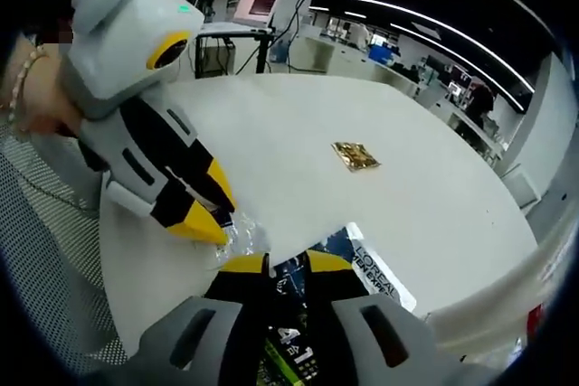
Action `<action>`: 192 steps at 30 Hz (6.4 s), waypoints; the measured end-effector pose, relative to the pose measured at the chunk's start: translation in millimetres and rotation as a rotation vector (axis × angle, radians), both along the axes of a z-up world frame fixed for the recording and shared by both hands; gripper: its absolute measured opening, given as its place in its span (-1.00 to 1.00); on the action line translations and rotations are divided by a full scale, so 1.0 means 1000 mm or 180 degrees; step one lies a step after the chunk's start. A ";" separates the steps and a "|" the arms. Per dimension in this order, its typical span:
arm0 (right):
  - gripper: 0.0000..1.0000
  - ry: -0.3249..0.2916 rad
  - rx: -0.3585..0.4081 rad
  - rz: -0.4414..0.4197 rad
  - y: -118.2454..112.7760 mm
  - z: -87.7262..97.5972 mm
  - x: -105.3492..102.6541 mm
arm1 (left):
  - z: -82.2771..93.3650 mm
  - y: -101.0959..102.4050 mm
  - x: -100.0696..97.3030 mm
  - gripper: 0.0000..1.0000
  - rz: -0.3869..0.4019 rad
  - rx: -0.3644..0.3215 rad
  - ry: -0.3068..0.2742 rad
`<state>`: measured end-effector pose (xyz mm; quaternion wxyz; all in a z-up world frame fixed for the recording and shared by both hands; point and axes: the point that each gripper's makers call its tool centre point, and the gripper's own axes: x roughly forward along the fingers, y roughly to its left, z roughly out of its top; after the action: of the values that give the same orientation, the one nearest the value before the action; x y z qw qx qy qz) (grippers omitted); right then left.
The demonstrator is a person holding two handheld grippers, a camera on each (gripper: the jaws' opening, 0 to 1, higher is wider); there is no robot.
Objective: Arrange the skincare products in the storage area until every visible bottle or jar stands upright without overlapping.
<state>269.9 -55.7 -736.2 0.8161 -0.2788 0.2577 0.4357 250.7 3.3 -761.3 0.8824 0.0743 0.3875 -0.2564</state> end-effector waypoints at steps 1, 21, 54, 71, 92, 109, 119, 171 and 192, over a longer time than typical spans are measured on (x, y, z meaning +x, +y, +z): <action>-0.69 0.0003 0.0009 0.0000 0.000 0.001 -0.001 | 0.000 0.000 0.000 -0.61 0.0006 -0.0003 -0.0003; -0.40 0.0063 0.0159 -0.0232 -0.025 0.005 -0.017 | 0.012 -0.002 -0.009 -0.39 0.0003 0.0006 -0.0007; 0.48 0.0611 0.0447 -0.1204 -0.118 0.003 -0.057 | 0.030 0.013 -0.035 0.35 0.0207 -0.0146 0.0029; 0.88 0.0479 0.0680 -0.1687 -0.178 0.026 -0.047 | 0.040 0.019 -0.043 0.66 0.0276 -0.0228 0.0024; 0.99 0.0348 0.0961 -0.1572 -0.170 0.043 -0.045 | 0.047 0.025 -0.046 0.87 0.0271 -0.0194 0.0044; 0.99 0.0301 0.0942 -0.1600 -0.171 0.044 -0.044 | 0.047 0.026 -0.035 0.89 0.0197 -0.0107 0.0086; 0.99 0.0274 0.0948 -0.1607 -0.171 0.045 -0.043 | 0.048 0.024 -0.013 0.88 0.0143 -0.0076 0.0077; 0.98 0.0483 0.0919 -0.1777 -0.180 0.031 -0.043 | 0.042 0.024 0.109 0.78 -0.0002 0.0115 0.0188; 0.97 0.0530 0.0889 -0.1806 -0.181 0.027 -0.044 | 0.025 0.026 0.152 0.64 0.0134 0.0172 0.0284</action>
<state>225.8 -237.0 -709.7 0.9114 -0.0447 0.3287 0.2434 402.7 29.1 -736.2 0.8671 0.0784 0.4347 -0.2303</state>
